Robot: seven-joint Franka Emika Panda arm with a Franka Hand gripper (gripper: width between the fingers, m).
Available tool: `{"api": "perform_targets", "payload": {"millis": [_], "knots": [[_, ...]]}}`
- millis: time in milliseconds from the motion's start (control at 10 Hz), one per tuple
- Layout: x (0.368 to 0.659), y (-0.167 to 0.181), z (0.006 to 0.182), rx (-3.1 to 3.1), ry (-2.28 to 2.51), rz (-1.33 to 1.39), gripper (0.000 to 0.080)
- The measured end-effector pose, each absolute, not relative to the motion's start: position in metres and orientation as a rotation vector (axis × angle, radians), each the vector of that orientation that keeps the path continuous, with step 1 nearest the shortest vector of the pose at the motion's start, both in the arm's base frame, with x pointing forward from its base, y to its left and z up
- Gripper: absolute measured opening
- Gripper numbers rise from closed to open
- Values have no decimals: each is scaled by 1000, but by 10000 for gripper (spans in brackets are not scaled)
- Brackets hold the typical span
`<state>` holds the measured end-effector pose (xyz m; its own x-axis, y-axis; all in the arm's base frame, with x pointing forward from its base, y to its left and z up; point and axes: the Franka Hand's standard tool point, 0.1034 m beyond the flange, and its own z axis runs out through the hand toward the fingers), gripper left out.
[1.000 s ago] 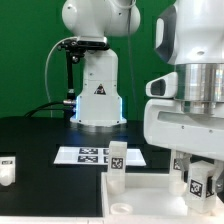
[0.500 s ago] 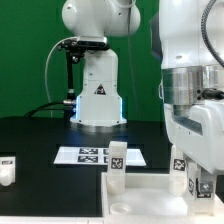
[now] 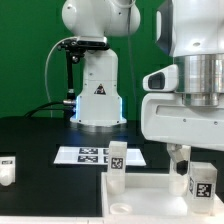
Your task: Assemble square table
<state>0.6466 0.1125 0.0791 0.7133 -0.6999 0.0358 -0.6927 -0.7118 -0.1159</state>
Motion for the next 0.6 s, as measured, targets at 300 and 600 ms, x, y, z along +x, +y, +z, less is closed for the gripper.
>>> {"api": "perform_targets", "payload": {"millis": [300,600], "knots": [[646,110,77,-2966,768,-141,649],[639,119,67,-3042,464,-140,644]]}}
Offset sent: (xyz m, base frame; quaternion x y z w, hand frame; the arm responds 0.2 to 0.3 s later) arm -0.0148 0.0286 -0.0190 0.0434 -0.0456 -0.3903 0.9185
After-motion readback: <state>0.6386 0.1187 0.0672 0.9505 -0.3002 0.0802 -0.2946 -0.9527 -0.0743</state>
